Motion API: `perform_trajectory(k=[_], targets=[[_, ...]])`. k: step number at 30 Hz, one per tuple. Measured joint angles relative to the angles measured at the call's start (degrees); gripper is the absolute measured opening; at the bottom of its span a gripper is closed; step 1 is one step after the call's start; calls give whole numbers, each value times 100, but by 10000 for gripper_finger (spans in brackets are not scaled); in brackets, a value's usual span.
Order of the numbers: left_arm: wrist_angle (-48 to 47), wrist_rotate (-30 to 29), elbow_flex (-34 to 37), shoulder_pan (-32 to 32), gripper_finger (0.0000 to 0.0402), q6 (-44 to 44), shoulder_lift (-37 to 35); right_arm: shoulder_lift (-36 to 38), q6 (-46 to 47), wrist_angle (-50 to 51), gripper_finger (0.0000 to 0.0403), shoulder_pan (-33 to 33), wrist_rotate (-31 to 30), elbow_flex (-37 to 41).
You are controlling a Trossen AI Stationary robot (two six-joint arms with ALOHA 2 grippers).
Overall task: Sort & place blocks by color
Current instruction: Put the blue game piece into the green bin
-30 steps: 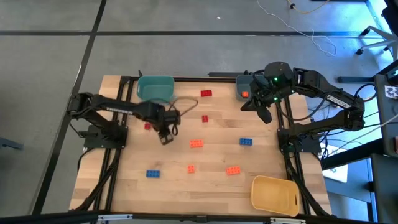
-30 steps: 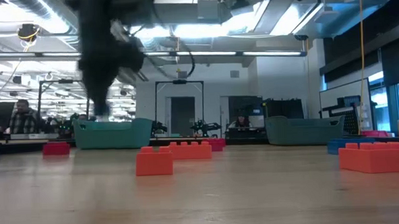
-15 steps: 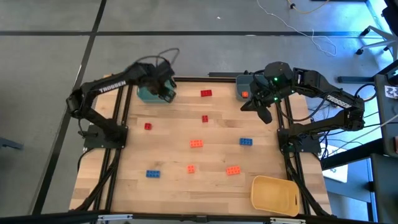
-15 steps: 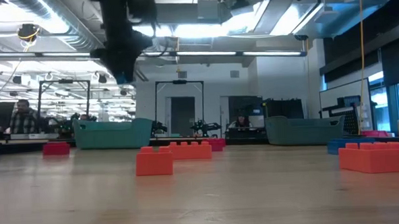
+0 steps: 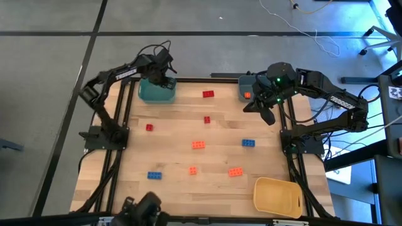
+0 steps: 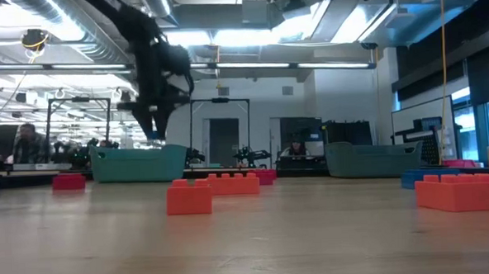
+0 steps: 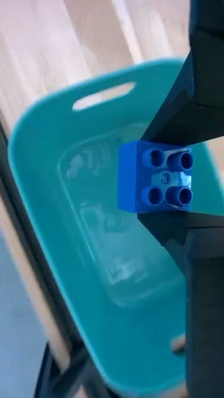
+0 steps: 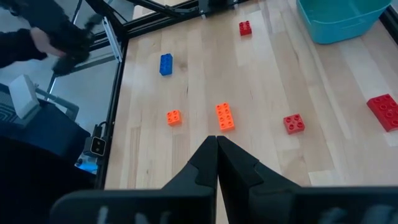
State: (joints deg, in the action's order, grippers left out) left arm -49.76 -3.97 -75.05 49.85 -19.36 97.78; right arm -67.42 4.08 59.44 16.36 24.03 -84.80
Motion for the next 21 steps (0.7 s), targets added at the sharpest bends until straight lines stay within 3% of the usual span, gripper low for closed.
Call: perform_trajectory(k=[10,21], targets=[[286,218,4,104,129,0,1116,2,13,0,12,0,0,-1],[383,354,4,100,129,37,1361,1,15,0,12,1,2,-1]])
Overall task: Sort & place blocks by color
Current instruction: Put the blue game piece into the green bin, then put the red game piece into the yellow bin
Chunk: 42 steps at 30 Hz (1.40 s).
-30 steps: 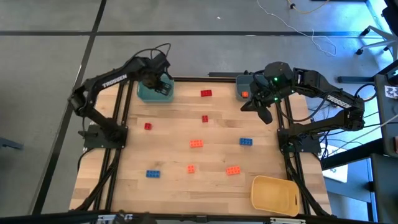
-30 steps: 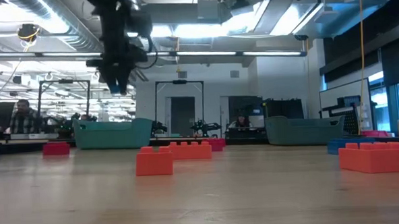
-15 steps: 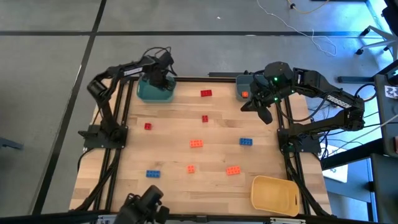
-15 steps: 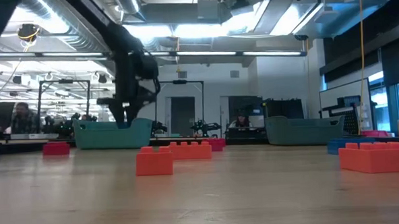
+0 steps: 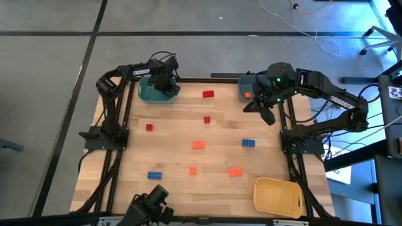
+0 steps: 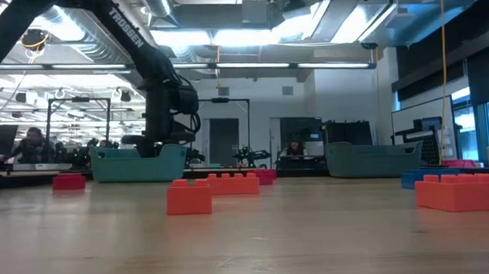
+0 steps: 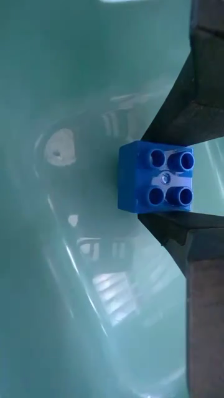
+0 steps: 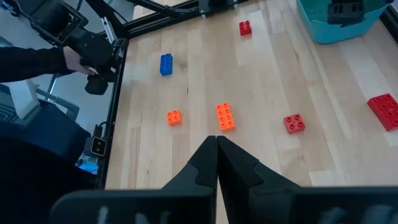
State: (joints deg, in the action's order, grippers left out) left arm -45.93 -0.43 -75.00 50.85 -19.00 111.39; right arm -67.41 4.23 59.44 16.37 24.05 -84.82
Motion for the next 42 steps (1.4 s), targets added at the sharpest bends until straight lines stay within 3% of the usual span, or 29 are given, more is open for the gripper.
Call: perform_trajectory(k=[3,11,21,25,28,37,42], targets=[[11,-2,0,2,130,8,0,0,0,0,12,-1,0,0],[17,-48,0,-1,198,9,0,-1,0,0,12,1,0,2],[-13,-54,0,-4,206,-20,-230,1,151,0,12,1,2,2],[-136,-511,-4,-118,207,-5,-676,1,153,0,12,0,2,0],[-215,-936,-4,-321,207,1,-1144,1,150,0,12,1,3,1],[-397,-758,-4,-1466,207,7,-2478,1,149,-130,12,1,2,1],[-567,-845,-4,-2299,207,-405,-2928,1,152,-184,12,1,2,2]])
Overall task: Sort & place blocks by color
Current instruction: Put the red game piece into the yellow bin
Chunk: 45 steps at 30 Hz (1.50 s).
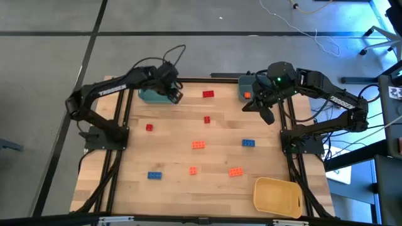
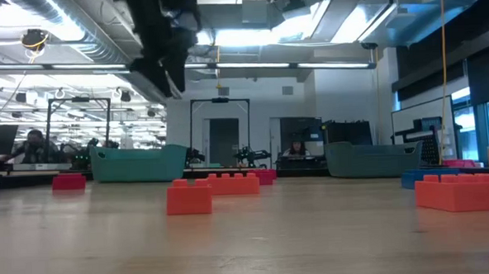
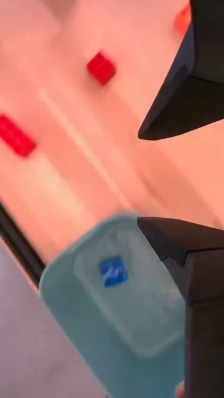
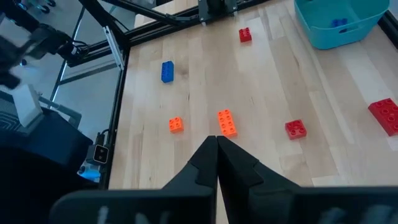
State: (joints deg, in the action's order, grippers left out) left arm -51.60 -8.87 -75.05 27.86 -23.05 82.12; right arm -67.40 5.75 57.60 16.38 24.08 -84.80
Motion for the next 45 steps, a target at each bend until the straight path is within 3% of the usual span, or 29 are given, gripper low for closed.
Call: perform_trajectory(k=[11,21,31,38,45], targets=[[-107,-400,0,-1535,208,-688,-128,-123,565,-31,12,-2,-46,1],[-244,-744,0,-2177,208,-1146,-128,-564,420,449,20,-9,-113,-2],[-244,-821,0,-2356,208,-1285,-128,-1334,-447,822,90,-9,-1360,-2],[-246,-763,0,-2359,208,-1285,-128,-1943,-193,896,121,-5,-2536,0],[-300,-672,0,-2356,208,-1267,-128,-2360,-787,631,123,35,-2546,-2]])
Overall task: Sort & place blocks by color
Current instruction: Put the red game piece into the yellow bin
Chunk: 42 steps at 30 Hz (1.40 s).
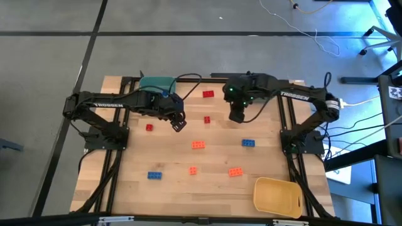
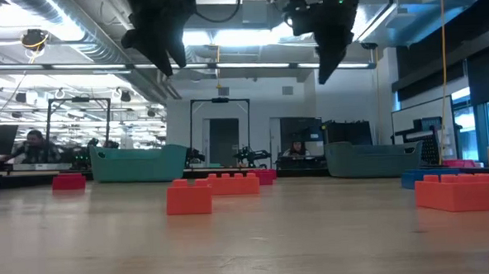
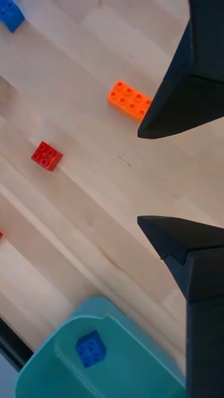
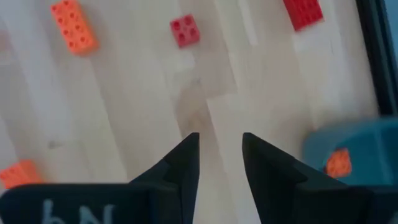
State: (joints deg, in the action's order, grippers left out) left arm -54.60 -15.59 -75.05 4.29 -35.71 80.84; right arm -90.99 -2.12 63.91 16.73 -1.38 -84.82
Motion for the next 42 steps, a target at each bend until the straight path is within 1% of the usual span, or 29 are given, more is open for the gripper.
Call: perform_trajectory(k=[2,4,6,8,12,15,18,23,29,33,37,42], targets=[[-1,4,0,-27,208,-6,2,-86,34,-220,123,0,181,1],[1,2,0,-75,208,-14,-1,-169,-24,-453,123,3,622,0],[-24,9,7,-114,208,-14,-88,-291,-319,-529,123,-3,1012,0],[16,5,-2,-172,208,-34,-144,-442,-718,-593,123,-25,1122,0],[37,-8,4,-277,208,-133,-287,-743,-1425,-751,123,-49,1013,0],[-45,-4,4,-373,208,-87,-354,-928,-1768,-965,123,-46,1006,0],[-84,28,4,-419,208,24,-345,-1120,-1757,-1333,123,-46,1003,0],[-139,42,4,-412,208,21,-348,-1400,-1312,-1633,123,-46,1000,0],[-134,49,4,-413,208,17,-348,-1701,-1372,-1569,123,-48,471,2],[-134,50,4,-413,208,14,-348,-1789,-1907,-1560,123,-67,340,2],[-134,48,4,-411,208,12,-348,-1789,-2376,-1672,123,-114,560,2],[-134,48,4,-411,208,-19,-348,-1838,-2393,-2111,123,-107,600,2]])
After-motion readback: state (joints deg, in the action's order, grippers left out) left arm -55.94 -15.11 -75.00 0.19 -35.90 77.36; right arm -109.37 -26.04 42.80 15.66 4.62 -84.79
